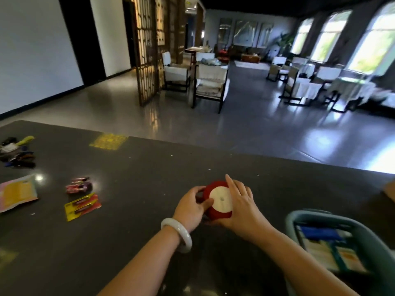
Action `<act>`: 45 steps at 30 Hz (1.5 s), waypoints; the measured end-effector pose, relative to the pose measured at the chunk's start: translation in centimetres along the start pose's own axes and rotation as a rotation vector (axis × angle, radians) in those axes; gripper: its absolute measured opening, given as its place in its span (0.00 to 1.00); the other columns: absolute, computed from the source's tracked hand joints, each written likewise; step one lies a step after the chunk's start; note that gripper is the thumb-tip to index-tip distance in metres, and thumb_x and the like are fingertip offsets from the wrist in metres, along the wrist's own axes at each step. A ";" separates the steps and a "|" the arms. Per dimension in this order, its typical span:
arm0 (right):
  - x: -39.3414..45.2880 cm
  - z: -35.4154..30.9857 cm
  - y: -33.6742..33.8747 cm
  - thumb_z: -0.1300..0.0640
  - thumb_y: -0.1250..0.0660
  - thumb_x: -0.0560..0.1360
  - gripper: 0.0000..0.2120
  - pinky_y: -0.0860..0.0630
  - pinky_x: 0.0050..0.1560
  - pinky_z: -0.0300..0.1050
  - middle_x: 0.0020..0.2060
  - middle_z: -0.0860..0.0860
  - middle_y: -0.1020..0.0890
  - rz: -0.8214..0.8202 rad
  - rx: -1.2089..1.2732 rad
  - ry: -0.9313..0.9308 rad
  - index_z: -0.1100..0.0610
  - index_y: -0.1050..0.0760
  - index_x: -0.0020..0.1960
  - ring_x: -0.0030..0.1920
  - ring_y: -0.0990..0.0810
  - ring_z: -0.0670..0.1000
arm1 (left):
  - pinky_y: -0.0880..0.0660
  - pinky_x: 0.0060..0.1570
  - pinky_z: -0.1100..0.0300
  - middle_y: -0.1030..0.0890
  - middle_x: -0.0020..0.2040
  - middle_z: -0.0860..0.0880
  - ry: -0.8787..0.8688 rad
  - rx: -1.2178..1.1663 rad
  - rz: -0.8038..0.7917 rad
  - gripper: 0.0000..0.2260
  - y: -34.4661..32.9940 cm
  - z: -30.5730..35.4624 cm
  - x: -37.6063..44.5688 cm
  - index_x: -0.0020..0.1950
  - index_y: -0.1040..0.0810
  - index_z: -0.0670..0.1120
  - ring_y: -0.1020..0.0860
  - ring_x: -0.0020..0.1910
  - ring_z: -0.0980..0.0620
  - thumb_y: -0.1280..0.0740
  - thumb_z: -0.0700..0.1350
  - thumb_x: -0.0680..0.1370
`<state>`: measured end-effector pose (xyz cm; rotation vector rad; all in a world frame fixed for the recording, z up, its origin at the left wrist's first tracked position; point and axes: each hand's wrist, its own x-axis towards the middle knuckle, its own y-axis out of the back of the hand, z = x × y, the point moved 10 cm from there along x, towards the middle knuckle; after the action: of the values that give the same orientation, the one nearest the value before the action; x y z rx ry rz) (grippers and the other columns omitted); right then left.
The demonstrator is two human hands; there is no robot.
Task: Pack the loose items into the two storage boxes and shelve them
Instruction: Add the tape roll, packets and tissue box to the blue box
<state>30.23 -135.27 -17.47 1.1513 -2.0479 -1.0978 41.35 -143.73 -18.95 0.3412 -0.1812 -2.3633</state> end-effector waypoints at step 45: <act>-22.1 17.9 5.4 0.54 0.26 0.70 0.25 0.21 0.49 0.39 0.48 0.41 0.23 -0.235 0.302 -0.517 0.43 0.29 0.64 0.47 0.21 0.41 | 0.32 0.61 0.57 0.33 0.73 0.50 -0.022 -0.013 -0.214 0.22 -21.5 0.2 -4.3 0.77 0.41 0.57 0.31 0.66 0.55 0.43 0.50 0.83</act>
<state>25.06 -107.46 -23.61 1.3921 -2.5951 -1.3389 30.30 -125.18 -22.79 0.3437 -0.1458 -2.5791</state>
